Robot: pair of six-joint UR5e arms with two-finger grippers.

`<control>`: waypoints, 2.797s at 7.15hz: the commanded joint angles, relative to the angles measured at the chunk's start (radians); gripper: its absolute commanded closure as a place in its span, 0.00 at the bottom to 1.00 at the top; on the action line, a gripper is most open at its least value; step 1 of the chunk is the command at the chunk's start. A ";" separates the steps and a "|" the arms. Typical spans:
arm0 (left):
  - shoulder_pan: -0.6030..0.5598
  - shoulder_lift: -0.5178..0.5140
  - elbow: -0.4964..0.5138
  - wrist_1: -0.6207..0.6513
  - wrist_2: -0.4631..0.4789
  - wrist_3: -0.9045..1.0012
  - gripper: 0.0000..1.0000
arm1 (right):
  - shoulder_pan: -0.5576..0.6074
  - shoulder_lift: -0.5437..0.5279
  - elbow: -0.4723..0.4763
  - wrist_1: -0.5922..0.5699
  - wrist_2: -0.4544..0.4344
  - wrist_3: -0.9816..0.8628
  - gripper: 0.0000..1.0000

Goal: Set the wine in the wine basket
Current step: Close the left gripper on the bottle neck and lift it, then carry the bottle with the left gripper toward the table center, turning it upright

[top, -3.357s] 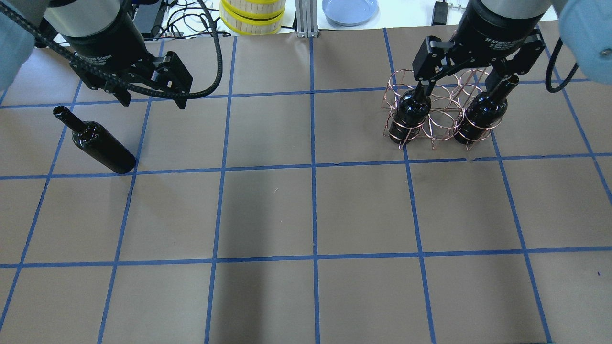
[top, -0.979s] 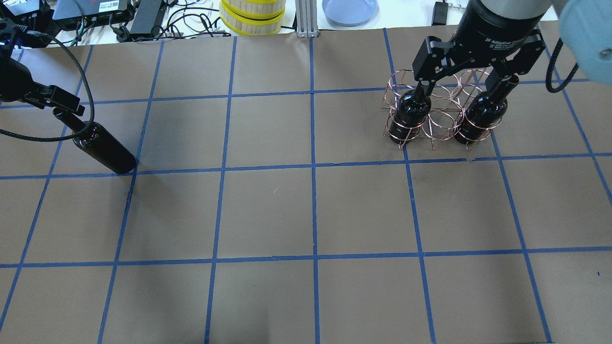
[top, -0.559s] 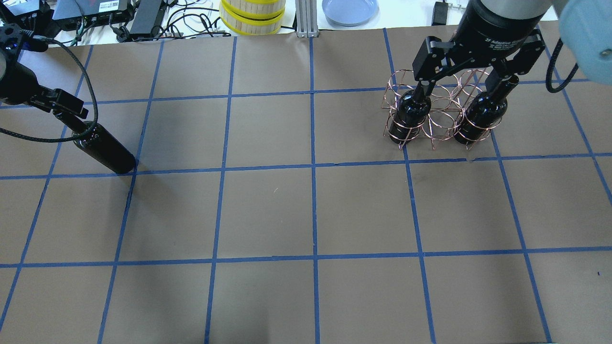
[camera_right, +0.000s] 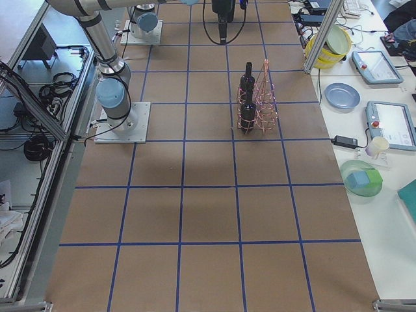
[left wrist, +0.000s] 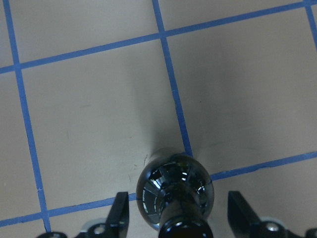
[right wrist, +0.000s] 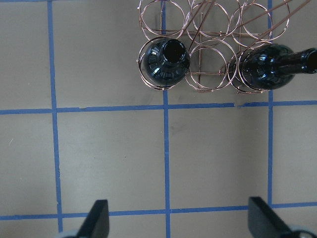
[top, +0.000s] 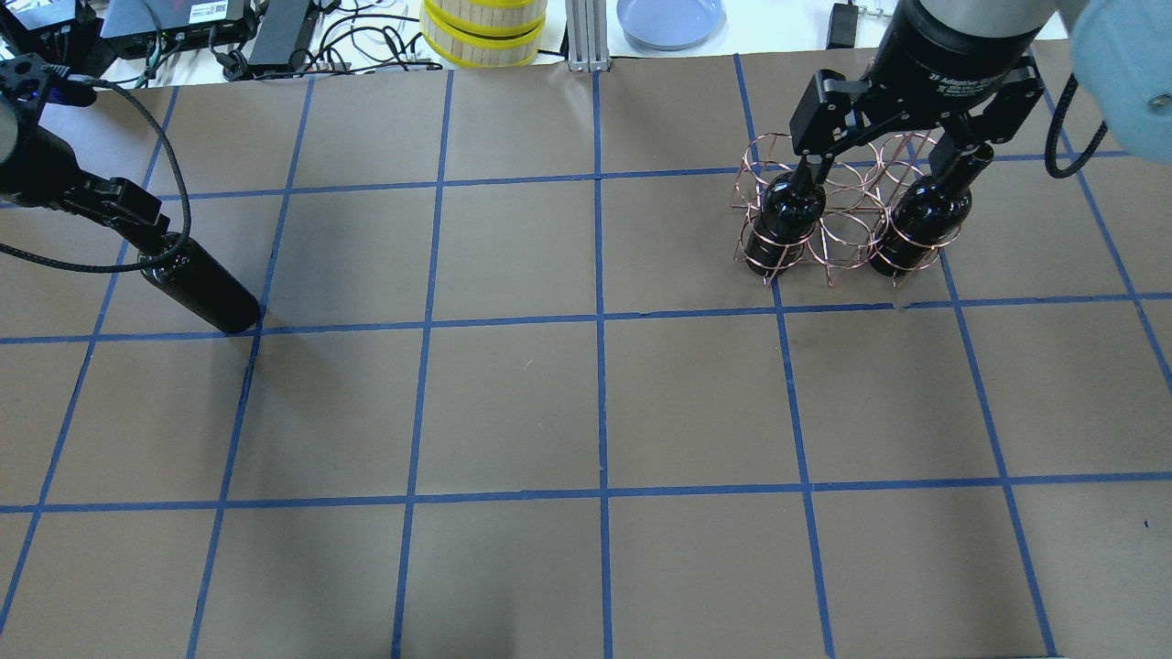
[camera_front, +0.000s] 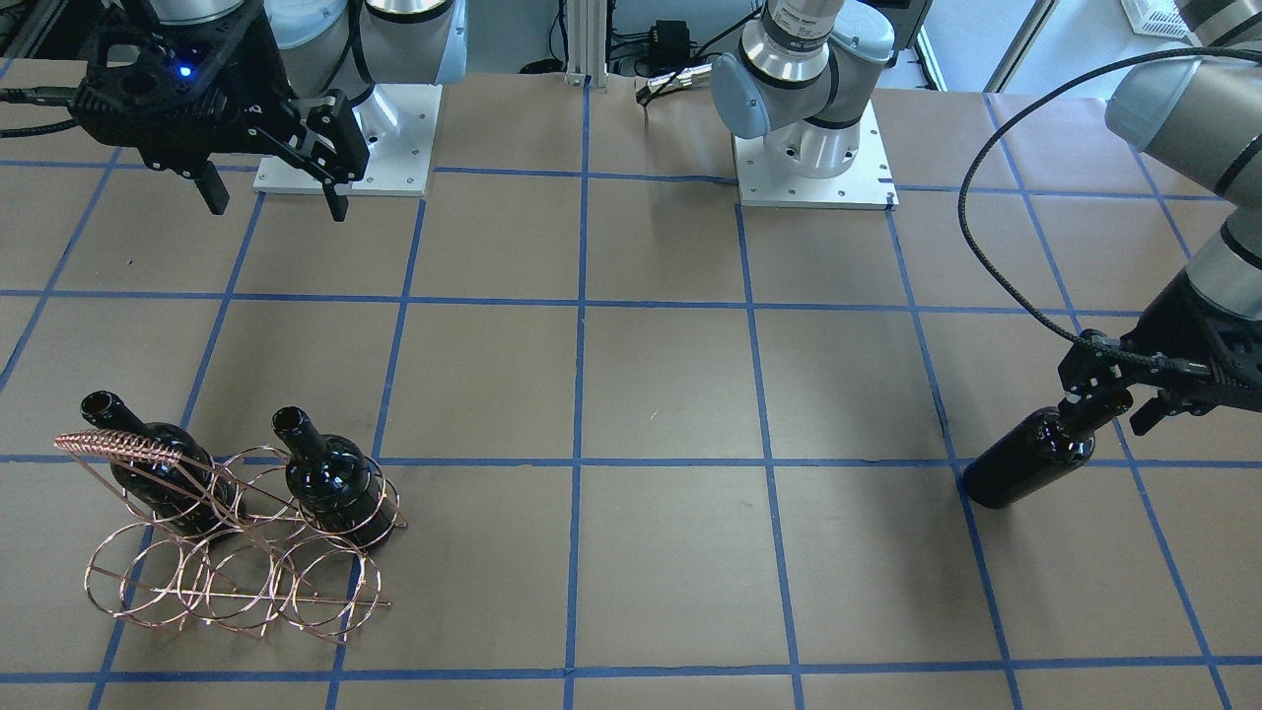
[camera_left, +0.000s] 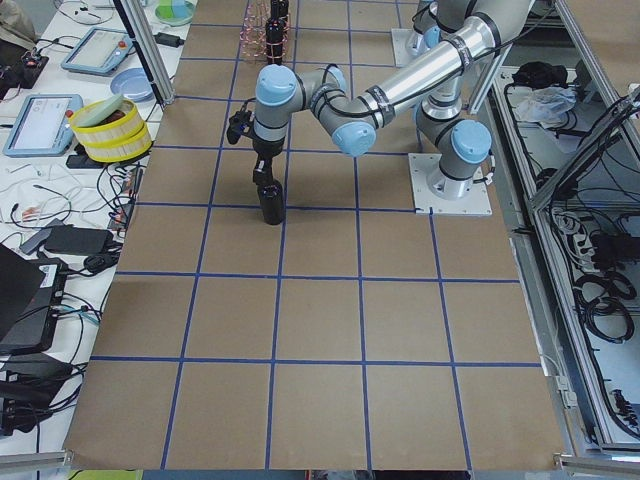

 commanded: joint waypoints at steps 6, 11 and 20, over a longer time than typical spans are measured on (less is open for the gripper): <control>0.000 0.001 0.001 -0.030 0.003 -0.001 0.53 | 0.000 0.000 0.001 0.001 0.000 0.001 0.00; 0.046 0.014 0.003 -0.062 -0.004 -0.004 1.00 | 0.000 0.000 0.001 0.000 0.000 0.000 0.00; -0.670 0.270 -0.092 -0.222 0.029 -0.687 1.00 | 0.000 0.003 0.001 0.000 0.000 0.000 0.00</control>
